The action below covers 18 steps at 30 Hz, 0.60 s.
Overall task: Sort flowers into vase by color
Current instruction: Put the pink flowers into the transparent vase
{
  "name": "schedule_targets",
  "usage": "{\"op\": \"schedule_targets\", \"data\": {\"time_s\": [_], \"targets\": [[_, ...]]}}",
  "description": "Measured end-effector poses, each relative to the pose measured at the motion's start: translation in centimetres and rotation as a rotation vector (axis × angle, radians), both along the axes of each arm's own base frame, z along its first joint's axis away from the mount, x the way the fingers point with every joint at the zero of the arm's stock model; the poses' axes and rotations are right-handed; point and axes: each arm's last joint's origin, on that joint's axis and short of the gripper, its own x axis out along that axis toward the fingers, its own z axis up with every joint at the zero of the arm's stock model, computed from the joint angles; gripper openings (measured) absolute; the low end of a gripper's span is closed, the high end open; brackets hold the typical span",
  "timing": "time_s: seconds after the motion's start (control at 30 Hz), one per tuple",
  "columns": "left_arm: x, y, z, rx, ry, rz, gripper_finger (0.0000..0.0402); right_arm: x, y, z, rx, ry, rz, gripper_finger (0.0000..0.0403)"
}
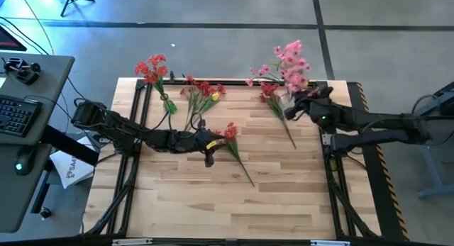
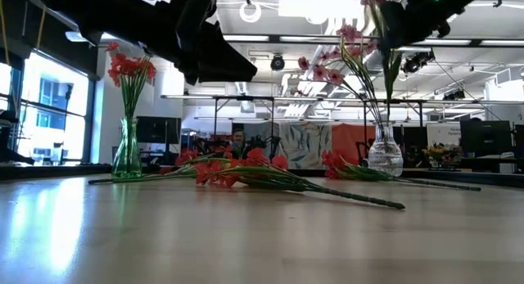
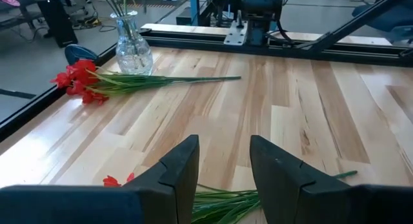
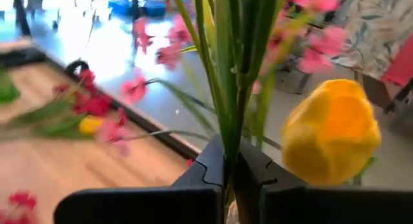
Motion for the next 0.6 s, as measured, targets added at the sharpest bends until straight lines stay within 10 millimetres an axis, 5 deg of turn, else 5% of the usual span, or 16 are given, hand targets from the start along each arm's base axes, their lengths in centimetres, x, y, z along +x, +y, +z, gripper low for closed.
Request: {"op": "schedule_targets", "data": {"time_s": [0.4, 0.6], "targets": [[0.0, 0.0, 0.0, 0.001, 0.0, 0.001, 0.0125, -0.8, -5.0, -1.4, -0.034, -0.112, -0.045, 0.0001], [0.0, 0.0, 0.0, 0.001, 0.0, 0.001, 0.0125, -0.9, -5.8, -1.6, -0.01, -0.111, -0.019, 0.0001]]}}
